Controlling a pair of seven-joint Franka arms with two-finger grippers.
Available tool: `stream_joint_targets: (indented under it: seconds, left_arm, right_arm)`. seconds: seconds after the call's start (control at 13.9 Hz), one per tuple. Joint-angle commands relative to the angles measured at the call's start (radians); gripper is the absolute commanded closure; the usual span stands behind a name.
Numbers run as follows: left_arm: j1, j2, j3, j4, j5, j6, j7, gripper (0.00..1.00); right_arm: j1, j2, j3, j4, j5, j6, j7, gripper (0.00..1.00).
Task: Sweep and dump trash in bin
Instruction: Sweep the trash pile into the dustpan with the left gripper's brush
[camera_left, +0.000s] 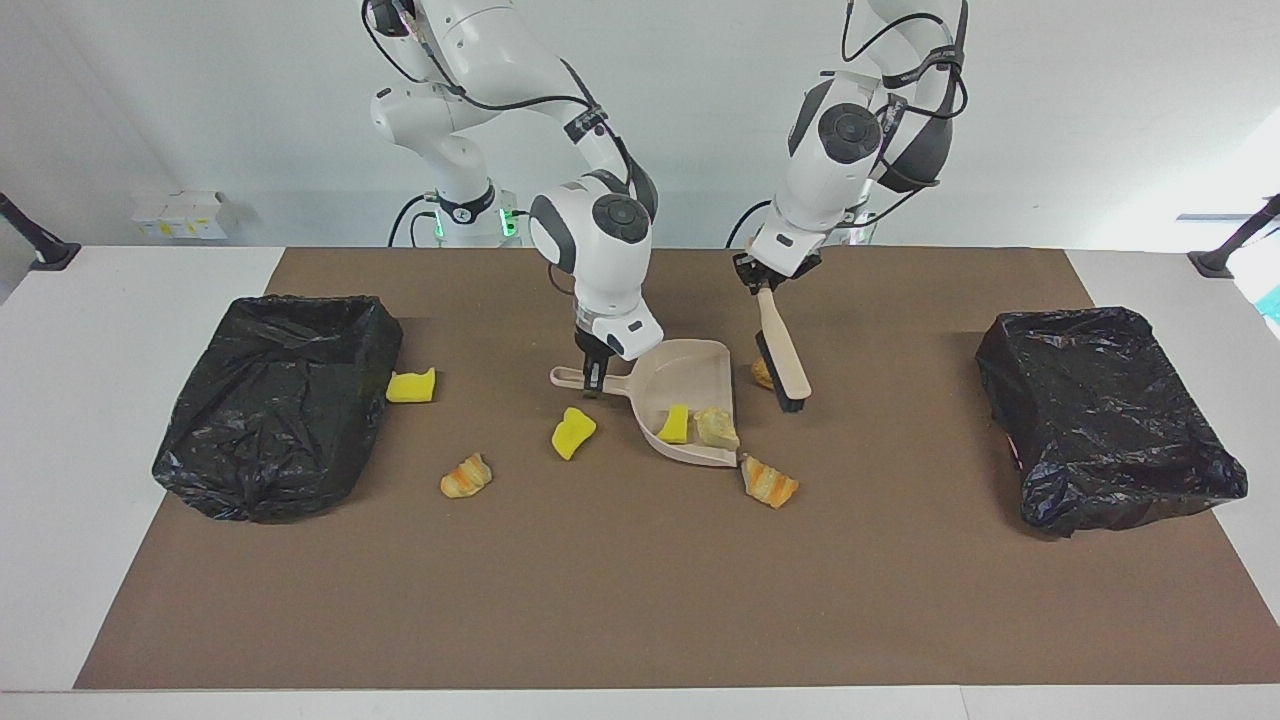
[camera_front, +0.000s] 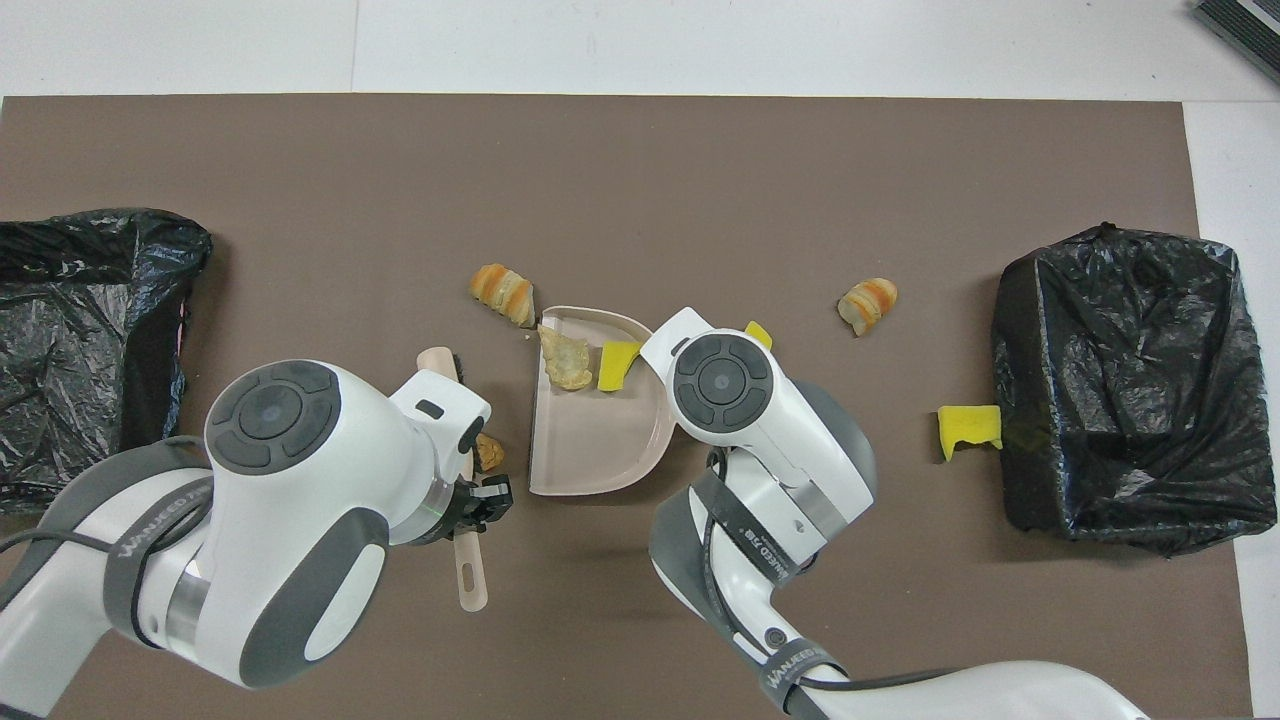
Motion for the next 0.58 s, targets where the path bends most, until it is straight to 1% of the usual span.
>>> stream_joint_targets:
  seconds: [0.0,0.07,0.22,0.29,0.43,0.5]
  left_arm:
    - [0.053,-0.072,-0.006,-0.097,-0.013,-0.031,-0.097,1.0]
    - [0.061,-0.104,-0.006,-0.148,-0.013,-0.011,-0.1,1.0]
    - [0.046,-0.101,-0.009,-0.214,-0.013,0.002,-0.107,1.0]
    - [0.033,-0.104,-0.012,-0.237,-0.013,0.053,-0.097,1.0]
    - [-0.005,-0.091,-0.013,-0.241,-0.013,0.145,-0.037,1.0]
    - [-0.026,-0.078,-0.013,-0.244,-0.013,0.17,0.022,1.0]
  right_arm:
    - [0.001,0.015,0.003,0.059,-0.066,-0.106,0.033,1.0]
    - [0.001,0.015,0.003,0.067,-0.077,-0.129,0.031,1.0]
    - [0.002,0.008,0.003,0.061,-0.105,-0.168,0.031,1.0]
    - [0.002,0.004,0.003,0.057,-0.125,-0.186,0.031,1.0]
    - [0.002,-0.003,0.005,0.041,-0.129,-0.183,0.034,1.0]
    - [0.002,-0.003,0.005,0.039,-0.129,-0.174,0.036,1.0]
